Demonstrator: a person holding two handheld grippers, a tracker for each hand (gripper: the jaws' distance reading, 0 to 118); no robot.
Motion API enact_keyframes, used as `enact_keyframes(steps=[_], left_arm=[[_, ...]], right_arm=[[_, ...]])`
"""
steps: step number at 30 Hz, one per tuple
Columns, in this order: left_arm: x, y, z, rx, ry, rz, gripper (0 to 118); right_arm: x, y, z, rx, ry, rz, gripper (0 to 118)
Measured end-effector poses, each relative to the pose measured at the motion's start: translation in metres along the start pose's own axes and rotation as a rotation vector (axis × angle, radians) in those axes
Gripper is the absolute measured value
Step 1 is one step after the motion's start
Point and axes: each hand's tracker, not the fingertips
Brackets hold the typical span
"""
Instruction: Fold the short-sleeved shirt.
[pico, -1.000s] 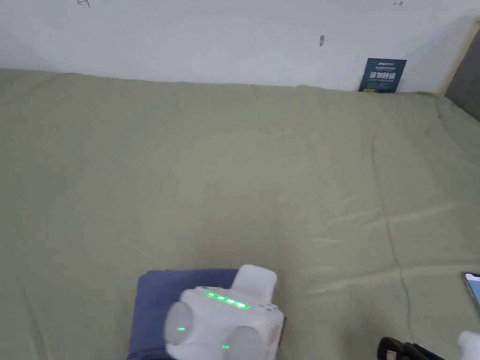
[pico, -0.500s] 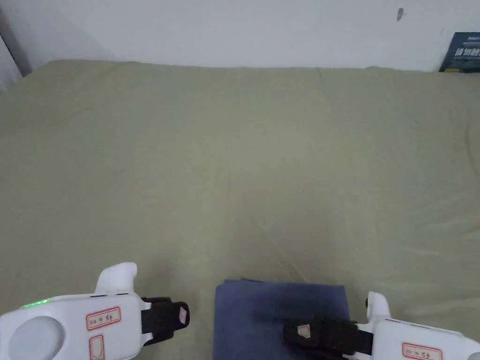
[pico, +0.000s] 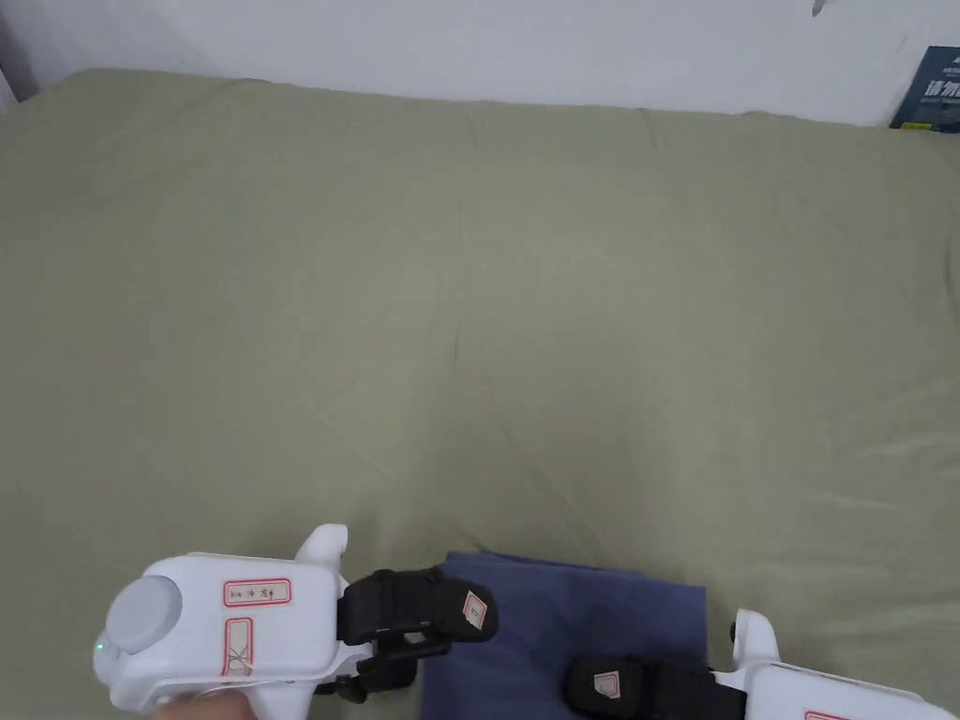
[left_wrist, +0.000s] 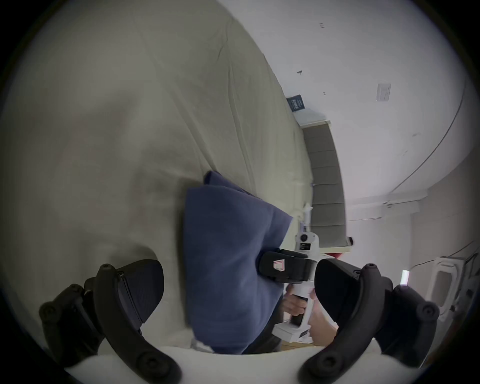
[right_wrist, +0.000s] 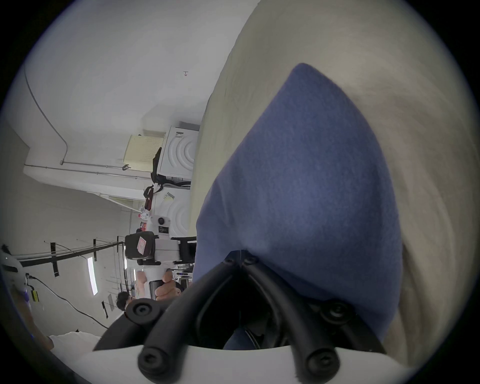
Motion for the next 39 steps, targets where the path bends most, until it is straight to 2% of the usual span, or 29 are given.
enact_keyframes(steps=[1,3,6,7,8,9,10,11,12,16,21,25,29,33,37,39], left_arm=[[-0.002,-0.002,-0.007,-0.030,-0.025,-0.019,116],[0.000,0.000,-0.023,-0.084,-0.168,-0.021,116],[-0.005,0.003,-0.025,-0.104,-0.083,-0.143,113],[-0.008,0.005,-0.018,-0.094,-0.078,-0.158,104],[-0.009,0.007,-0.011,-0.087,-0.031,-0.198,52],[-0.011,0.010,-0.007,-0.074,0.065,-0.228,21],[-0.009,0.003,-0.007,-0.051,0.168,-0.253,21],[-0.013,0.005,-0.009,-0.038,0.070,-0.160,21],[-0.008,0.003,-0.011,-0.058,-0.021,-0.153,21],[0.001,0.006,-0.011,-0.047,0.021,-0.196,21],[-0.016,0.023,0.029,0.031,0.032,-0.114,21],[-0.025,0.041,0.104,0.085,0.105,-0.085,21],[-0.046,0.080,0.215,0.171,0.298,-0.093,21],[-0.073,0.121,0.312,0.198,0.439,-0.038,21],[-0.089,0.150,0.359,0.213,0.605,-0.029,21],[-0.111,0.171,0.371,0.202,0.577,-0.011,21]], right_arm=[[0.000,0.000,0.000,0.002,0.004,-0.004,0],[-0.001,-0.001,0.000,0.004,0.005,-0.004,0],[0.001,0.000,0.000,0.001,0.008,-0.007,0],[-0.001,-0.001,0.000,0.001,0.009,-0.005,0],[-0.002,-0.001,0.000,0.003,0.009,-0.003,0],[-0.004,-0.002,0.001,0.005,0.007,0.002,0],[-0.007,-0.002,0.002,0.008,0.005,0.010,0],[-0.011,-0.003,0.003,0.010,-0.004,0.023,0],[-0.014,-0.003,0.003,0.008,-0.018,0.038,0],[-0.030,-0.008,0.009,0.019,-0.028,0.072,0],[-0.052,-0.009,0.026,0.064,-0.009,0.108,0],[-0.069,0.001,0.039,0.113,-0.017,0.156,0],[-0.085,0.019,0.049,0.183,-0.060,0.200,0],[-0.096,0.039,0.056,0.242,-0.114,0.233,0],[-0.104,0.049,0.060,0.282,-0.132,0.238,0],[-0.107,0.050,0.058,0.291,-0.141,0.237,0]])
